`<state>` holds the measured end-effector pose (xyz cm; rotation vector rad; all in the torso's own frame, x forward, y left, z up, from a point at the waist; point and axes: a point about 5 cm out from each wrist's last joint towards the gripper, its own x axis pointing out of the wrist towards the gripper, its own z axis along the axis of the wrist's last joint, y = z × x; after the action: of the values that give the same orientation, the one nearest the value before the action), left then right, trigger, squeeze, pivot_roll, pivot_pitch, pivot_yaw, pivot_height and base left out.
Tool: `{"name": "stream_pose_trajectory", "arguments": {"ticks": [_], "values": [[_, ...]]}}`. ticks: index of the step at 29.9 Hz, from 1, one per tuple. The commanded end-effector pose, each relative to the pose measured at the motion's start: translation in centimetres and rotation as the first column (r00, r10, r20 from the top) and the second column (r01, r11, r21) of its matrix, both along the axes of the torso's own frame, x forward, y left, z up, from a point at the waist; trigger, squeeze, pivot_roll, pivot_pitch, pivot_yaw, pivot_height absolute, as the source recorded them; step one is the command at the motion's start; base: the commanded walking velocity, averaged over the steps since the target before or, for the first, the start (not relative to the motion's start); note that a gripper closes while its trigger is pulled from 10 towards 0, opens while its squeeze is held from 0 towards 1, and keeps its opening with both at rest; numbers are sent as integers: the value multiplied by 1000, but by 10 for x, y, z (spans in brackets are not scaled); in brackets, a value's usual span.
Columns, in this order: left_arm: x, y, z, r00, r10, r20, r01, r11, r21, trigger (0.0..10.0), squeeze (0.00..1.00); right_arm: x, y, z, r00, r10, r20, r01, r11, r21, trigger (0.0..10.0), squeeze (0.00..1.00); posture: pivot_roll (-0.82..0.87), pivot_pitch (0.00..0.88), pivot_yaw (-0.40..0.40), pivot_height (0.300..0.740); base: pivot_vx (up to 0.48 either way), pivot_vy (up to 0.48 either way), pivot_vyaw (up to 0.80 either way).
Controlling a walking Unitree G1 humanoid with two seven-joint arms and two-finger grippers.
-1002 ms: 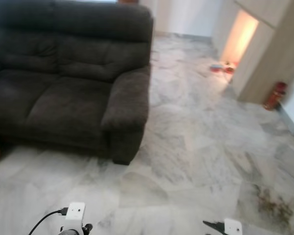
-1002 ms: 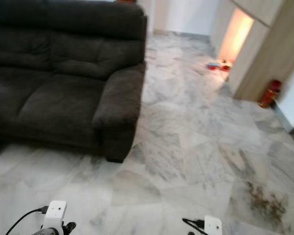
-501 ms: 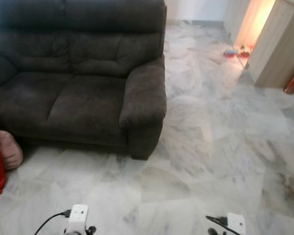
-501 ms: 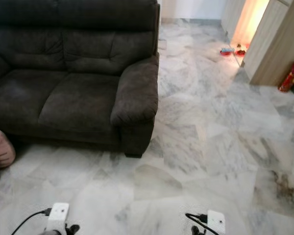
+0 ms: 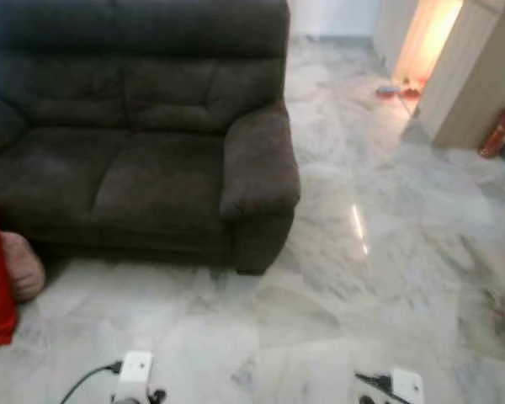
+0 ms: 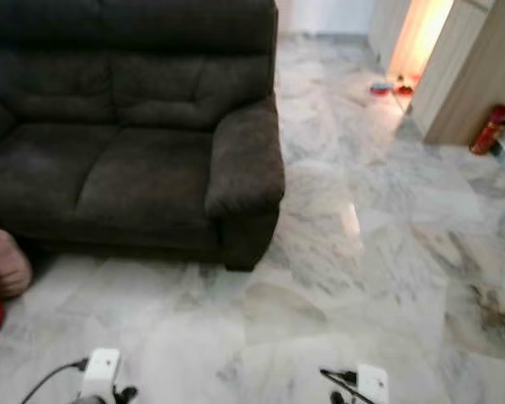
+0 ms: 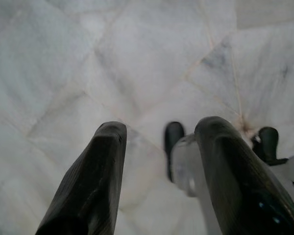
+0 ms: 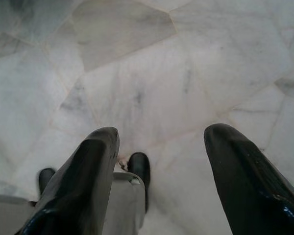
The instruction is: Move the pillow to the sofa from floor
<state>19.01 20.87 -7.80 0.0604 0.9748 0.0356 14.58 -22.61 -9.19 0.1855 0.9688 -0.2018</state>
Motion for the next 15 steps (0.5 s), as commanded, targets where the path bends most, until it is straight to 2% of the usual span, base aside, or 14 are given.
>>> {"name": "stream_pose_trajectory", "arguments": {"ticks": [1, 15], "values": [[-1, 8, 1, 1000, 6, -6, -6, 1000, 20, 10000, 0, 4, 6, 0, 1000, 11, 5, -11, 1000, 10, 10000, 0, 26, 0, -36, 740, 0, 319, 0], [-2, 9, 1, 1000, 9, -6, -9, 1000, 18, 10000, 0, 4, 6, 0, 1000, 12, 4, -12, 1000, 10, 10000, 0, 25, 0, -35, 740, 0, 318, 0]]}}
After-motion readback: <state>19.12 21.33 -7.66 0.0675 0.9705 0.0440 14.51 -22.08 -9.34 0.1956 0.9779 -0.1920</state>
